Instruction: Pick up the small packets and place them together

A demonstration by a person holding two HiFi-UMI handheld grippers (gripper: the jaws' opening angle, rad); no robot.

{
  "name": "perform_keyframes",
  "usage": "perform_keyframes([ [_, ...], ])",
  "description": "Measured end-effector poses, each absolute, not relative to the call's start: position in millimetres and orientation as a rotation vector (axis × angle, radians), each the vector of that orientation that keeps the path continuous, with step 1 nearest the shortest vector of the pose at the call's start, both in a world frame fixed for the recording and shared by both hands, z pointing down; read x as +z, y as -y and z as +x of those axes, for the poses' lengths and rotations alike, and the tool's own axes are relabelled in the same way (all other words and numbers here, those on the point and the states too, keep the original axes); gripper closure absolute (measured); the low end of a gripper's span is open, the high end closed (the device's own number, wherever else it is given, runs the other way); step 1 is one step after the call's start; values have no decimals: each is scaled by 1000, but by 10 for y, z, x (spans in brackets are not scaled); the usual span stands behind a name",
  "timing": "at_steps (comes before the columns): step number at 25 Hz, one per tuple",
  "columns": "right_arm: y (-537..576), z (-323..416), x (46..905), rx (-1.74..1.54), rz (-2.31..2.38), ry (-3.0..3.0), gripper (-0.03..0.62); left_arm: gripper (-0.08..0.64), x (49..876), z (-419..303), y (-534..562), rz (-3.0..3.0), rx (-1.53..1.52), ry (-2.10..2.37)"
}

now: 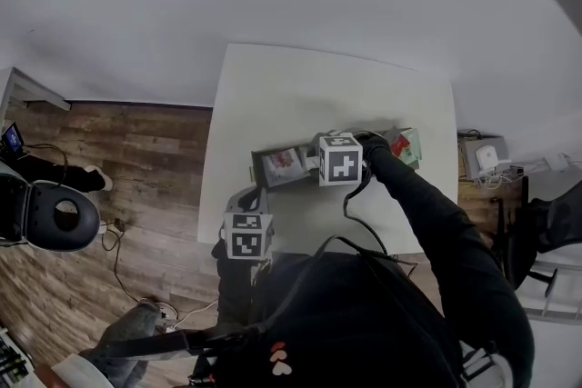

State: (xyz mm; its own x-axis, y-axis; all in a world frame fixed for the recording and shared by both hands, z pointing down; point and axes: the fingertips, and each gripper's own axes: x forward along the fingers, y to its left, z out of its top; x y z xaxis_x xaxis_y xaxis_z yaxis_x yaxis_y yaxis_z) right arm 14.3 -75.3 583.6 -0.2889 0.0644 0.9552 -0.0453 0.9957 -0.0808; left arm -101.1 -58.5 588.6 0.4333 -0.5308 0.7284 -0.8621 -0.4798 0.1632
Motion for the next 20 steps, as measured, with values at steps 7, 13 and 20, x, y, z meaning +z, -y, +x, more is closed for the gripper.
perform_keyframes([
  [7, 753, 102, 6112, 66, -98, 1702, 454, 559, 5889, -1015, 585, 2170, 810, 1151],
  [13, 749, 170, 6334, -5, -139, 1544, 446, 560, 5886, -1023, 589, 2180, 811, 1131],
  [20, 798, 194, 6419, -13, -100, 1512, 463, 560, 5898, -1008, 581, 2191, 817, 1121],
])
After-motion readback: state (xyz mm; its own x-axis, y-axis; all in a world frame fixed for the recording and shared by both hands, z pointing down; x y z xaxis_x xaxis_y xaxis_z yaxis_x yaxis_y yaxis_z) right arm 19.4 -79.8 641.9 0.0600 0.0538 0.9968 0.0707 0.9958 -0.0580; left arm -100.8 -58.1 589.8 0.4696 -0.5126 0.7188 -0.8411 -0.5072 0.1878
